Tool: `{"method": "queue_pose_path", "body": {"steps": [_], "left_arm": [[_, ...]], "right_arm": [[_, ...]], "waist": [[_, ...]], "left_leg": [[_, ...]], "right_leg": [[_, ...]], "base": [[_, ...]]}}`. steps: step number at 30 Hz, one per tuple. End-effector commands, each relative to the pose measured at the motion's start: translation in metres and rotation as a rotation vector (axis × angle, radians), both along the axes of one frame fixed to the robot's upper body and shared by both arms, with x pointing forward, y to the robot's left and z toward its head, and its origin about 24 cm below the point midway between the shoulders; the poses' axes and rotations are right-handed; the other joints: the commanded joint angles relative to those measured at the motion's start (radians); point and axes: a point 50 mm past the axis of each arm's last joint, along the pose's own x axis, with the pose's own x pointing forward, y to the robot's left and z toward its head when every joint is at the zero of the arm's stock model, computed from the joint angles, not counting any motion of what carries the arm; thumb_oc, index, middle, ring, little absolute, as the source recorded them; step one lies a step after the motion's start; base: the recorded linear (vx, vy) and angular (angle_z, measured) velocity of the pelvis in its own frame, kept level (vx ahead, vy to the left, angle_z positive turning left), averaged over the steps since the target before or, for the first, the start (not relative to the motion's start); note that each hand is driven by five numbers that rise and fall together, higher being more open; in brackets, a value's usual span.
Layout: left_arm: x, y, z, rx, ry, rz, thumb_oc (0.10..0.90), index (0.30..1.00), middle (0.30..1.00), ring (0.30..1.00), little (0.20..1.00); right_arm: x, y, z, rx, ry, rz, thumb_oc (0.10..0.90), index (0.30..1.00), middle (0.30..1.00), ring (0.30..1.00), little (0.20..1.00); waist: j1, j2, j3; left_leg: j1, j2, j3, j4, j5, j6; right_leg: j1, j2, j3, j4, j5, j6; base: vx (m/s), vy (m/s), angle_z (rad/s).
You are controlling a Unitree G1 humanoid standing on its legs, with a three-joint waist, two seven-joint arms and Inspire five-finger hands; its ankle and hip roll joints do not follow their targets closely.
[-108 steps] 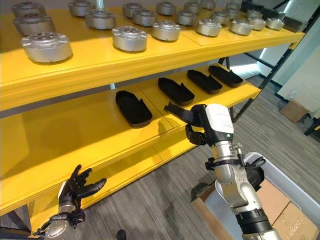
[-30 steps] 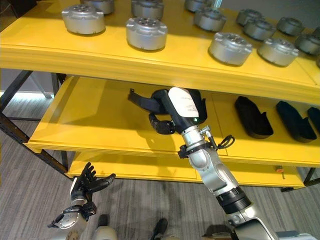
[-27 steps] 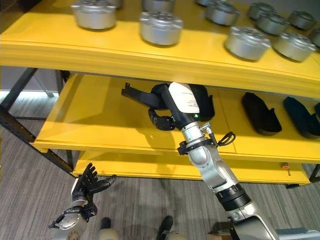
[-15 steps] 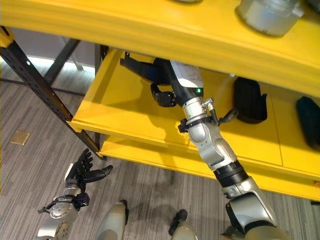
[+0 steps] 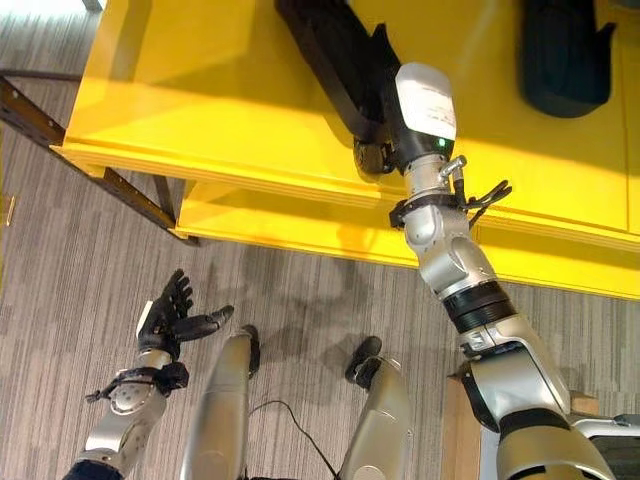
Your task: Move parts from the plastic box to the shelf.
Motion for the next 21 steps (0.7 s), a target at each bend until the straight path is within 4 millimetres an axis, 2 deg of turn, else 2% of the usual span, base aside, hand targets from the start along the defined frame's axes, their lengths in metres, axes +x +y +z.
{"method": "queue_pose_path", "body": {"steps": [1, 11, 21], "left_arm": [[0.002, -0.002, 0.029, -0.023, -0.186, 0.010, 0.900, 1.000, 1.000, 1.000, 1.000], [0.007, -0.006, 0.033, -0.043, -0.208, -0.024, 0.900, 1.000, 1.000, 1.000, 1.000], [0.012, -0.012, 0.039, -0.052, -0.233, -0.036, 0.900, 1.000, 1.000, 1.000, 1.000]], "right_arm": [[-0.007, -0.014, 0.055, 0.031, -0.212, -0.057, 0.400, 0.300, 0.300, 0.300, 0.300], [0.015, -0.026, 0.052, 0.042, -0.100, -0.150, 0.400, 0.300, 0.300, 0.300, 0.300], [0.023, -0.034, 0.047, 0.237, -0.108, -0.211, 0.400, 0.300, 0.300, 0.300, 0.300]], "waist": [[0.006, 0.028, -0.081], [0.013, 0.048, -0.073], [0.015, 0.067, -0.082]], "left_leg": [[-0.020, 0.010, 0.025, -0.057, 0.068, 0.000], [-0.034, 0.009, 0.029, -0.083, 0.086, -0.004], [-0.022, 0.004, 0.018, -0.110, 0.091, -0.009]], "right_leg": [[0.047, 0.007, 0.036, 0.073, -0.095, 0.001], [0.016, 0.005, 0.038, 0.063, -0.085, 0.002], [0.037, 0.006, 0.020, 0.052, -0.088, 0.009]], "base": [[-0.06, 0.006, -0.06], [-0.02, -0.009, -0.03], [0.01, -0.012, 0.02]]}}
